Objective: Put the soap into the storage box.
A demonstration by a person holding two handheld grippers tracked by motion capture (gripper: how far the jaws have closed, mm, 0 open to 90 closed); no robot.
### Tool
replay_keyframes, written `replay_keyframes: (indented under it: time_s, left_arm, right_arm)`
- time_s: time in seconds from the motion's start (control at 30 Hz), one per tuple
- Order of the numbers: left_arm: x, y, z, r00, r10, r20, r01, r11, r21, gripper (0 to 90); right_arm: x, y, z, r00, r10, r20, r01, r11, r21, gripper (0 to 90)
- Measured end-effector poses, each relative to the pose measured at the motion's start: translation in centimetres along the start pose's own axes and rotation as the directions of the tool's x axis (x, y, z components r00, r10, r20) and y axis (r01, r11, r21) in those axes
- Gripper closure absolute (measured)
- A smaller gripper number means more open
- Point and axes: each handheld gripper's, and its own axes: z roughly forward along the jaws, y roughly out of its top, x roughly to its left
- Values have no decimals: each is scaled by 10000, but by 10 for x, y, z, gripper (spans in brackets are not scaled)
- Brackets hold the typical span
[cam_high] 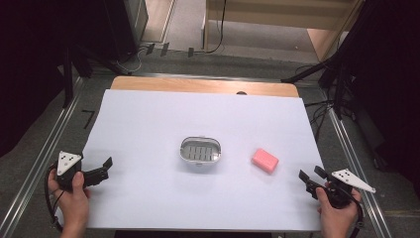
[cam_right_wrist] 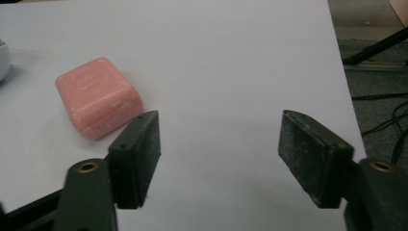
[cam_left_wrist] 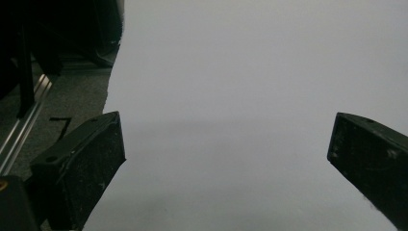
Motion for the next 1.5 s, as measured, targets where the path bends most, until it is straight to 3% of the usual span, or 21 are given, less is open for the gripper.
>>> replay_keyframes:
  time_s: [0.07, 0.17, 0.27, 0.33, 0.4, 0.43, 0.47, 0.53, 0.63, 0.8, 1.0, 1.2, 1.5]
  left_arm:
    - [0, 0, 0, 10000, -17, 9, 17, 10000, 1, 2]
    - [0, 0, 0, 10000, 17, 16, -17, 10000, 20, 2]
    - [0, 0, 0, 10000, -10, 35, 10, 10000, -35, 2]
    - [0, 0, 0, 10000, 52, -1, -52, 10000, 17, 2]
    - [0, 0, 0, 10000, 94, -1, -94, 9999, 47, 2]
    - [-1, 0, 0, 9999, 101, -15, -101, 9999, 60, 2]
    - [-1, 0, 0, 9999, 104, -39, -103, 9999, 60, 2]
    - [-2, 0, 1, 9999, 134, -63, -134, 9999, 26, 2]
    - [-2, 0, 0, 9998, 169, -58, -169, 9999, 5, 2]
    - [-2, 0, 0, 9998, 202, -28, -202, 9998, 9, 2]
    - [-1, 0, 0, 9998, 168, 55, -168, 9999, 7, 2]
    - [-1, 0, 0, 9999, 108, 51, -108, 9999, -1, 2]
    - [-1, 0, 1, 9999, 109, 48, -109, 9999, 32, 2]
  right_arm:
    - [2, 1, 2, 9997, -198, -147, 197, 9998, -104, 463]
    - [5, 6, 9, 9955, -785, -537, 769, 9966, -308, 439]
    - [13, 15, 15, 9941, -1006, -409, 1015, 9946, 207, 440]
    - [18, 21, 17, 9912, -1123, -697, 1174, 9903, 745, 433]
    - [20, 22, 17, 9888, -1232, -846, 1302, 9880, 833, 434]
    - [26, 27, 18, 9845, -1469, -960, 1567, 9822, 1037, 451]
    - [28, 30, 20, 9835, -1626, -789, 1711, 9784, 1161, 448]
    - [32, 35, 23, 9785, -1889, -832, 1995, 9689, 1465, 367]
    - [37, 42, 31, 9700, -2248, -931, 2393, 9503, 1992, 355]
    - [49, 53, 44, 9529, -2757, -1268, 3010, 9117, 2797, 355]
    - [57, 64, 58, 9295, -3205, -1826, 3660, 8633, 3476, 259]
    - [68, 73, 70, 9147, -3480, -2054, 4024, 8310, 3840, 192]
    - [82, 84, 89, 8958, -3676, -2497, 4420, 7957, 4142, 171]
